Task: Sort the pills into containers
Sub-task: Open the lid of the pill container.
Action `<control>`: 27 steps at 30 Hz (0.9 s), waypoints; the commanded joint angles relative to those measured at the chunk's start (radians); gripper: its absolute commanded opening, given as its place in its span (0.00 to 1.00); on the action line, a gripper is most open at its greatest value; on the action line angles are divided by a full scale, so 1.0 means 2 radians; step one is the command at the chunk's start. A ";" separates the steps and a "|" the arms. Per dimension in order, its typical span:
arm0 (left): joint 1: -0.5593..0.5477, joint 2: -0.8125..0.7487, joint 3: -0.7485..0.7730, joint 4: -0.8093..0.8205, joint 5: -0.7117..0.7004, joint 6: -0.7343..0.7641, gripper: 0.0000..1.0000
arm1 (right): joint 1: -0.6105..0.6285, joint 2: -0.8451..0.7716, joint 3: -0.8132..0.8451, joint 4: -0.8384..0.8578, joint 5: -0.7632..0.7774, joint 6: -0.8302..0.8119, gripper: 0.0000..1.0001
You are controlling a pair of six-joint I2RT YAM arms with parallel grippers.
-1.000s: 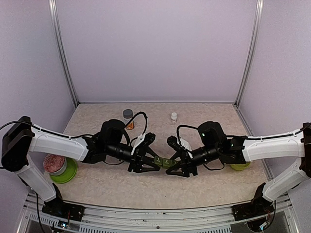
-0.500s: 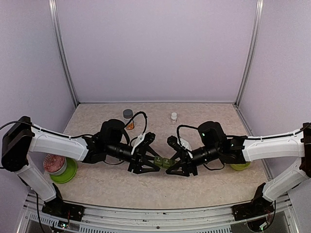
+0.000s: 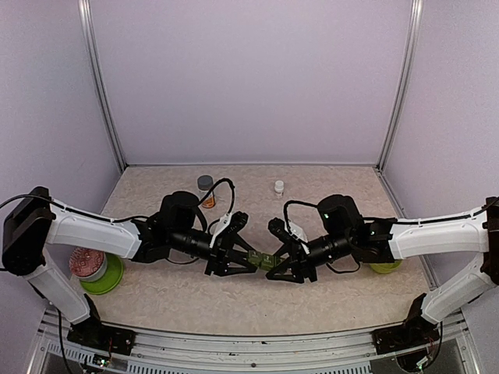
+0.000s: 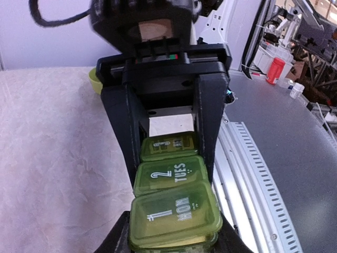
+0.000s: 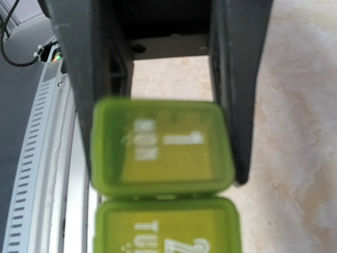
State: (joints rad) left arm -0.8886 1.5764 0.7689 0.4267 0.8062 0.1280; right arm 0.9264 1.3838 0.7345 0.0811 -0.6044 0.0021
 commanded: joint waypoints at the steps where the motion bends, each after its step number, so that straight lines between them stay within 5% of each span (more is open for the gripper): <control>1: 0.003 -0.016 -0.009 0.028 0.007 -0.002 0.30 | -0.002 -0.002 0.006 0.015 -0.001 0.007 0.33; 6: 0.003 -0.015 -0.010 0.032 0.012 -0.003 0.23 | -0.002 -0.004 0.005 0.017 0.001 0.007 0.34; 12: 0.006 -0.015 -0.008 0.024 -0.004 -0.007 0.67 | -0.002 -0.010 0.003 0.016 0.008 0.005 0.34; 20: 0.022 -0.011 -0.015 0.052 -0.017 -0.045 0.93 | -0.002 -0.006 0.005 0.000 0.038 -0.005 0.34; 27: 0.042 0.006 -0.008 0.064 -0.030 -0.086 0.99 | -0.001 0.001 0.011 -0.015 0.063 -0.014 0.34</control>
State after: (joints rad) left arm -0.8249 1.5684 0.7517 0.5110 0.7673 0.0151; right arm 0.9264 1.3838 0.7345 0.0769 -0.5163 -0.0071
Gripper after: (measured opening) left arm 0.985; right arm 0.410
